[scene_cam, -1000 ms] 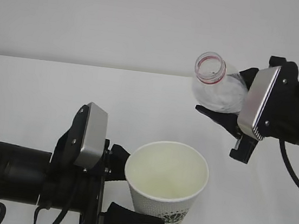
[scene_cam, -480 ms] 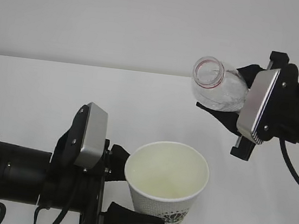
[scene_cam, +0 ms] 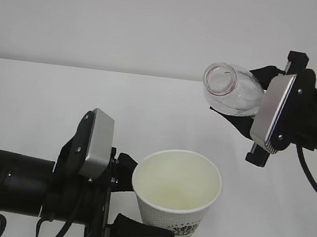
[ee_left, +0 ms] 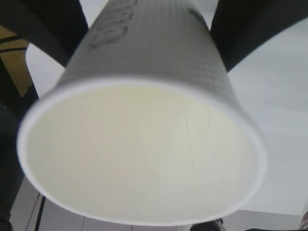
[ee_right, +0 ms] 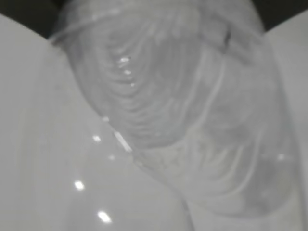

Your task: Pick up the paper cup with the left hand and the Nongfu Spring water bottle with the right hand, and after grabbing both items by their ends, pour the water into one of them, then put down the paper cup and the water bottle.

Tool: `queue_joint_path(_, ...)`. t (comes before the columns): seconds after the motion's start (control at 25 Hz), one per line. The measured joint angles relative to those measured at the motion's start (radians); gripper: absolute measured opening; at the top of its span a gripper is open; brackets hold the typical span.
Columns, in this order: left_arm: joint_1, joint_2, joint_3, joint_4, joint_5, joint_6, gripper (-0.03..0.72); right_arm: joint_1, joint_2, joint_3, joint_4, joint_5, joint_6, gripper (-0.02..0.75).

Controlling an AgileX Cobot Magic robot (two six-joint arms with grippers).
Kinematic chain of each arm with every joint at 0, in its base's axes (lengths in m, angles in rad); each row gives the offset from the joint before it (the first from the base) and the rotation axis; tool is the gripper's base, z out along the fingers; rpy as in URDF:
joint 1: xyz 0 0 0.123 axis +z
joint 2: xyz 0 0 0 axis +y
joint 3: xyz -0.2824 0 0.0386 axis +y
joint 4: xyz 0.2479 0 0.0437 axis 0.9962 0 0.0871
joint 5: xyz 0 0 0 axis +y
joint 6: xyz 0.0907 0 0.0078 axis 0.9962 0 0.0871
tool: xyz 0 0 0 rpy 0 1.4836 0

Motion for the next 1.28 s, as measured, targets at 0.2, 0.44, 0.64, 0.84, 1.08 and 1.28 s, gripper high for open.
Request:
queue_joint_path(0.2, 0.0, 0.0, 0.0, 0.0, 0.0, 0.0, 0.54, 0.0, 0.0, 0.0, 0.002, -0.001, -0.058, 0.416)
queue_joint_path(0.44, 0.0, 0.0, 0.0, 0.0, 0.0, 0.0, 0.54, 0.0, 0.0, 0.0, 0.004, -0.03, -0.118, 0.416)
queue_joint_path(0.64, 0.0, 0.0, 0.0, 0.0, 0.0, 0.0, 0.538, 0.0, 0.0, 0.0, 0.012, -0.054, -0.165, 0.416)
queue_joint_path(0.84, 0.0, 0.0, 0.0, 0.0, 0.0, 0.0, 0.538, 0.0, 0.0, 0.0, 0.038, -0.056, -0.207, 0.415)
queue_joint_path(1.08, 0.0, 0.0, 0.0, 0.0, 0.0, 0.0, 0.538, 0.0, 0.0, 0.0, 0.046, -0.073, -0.233, 0.415)
queue_joint_path(1.28, 0.0, 0.0, 0.0, -0.005, 0.0, 0.0, 0.538, 0.0, 0.0, 0.0, 0.047, -0.075, -0.275, 0.415)
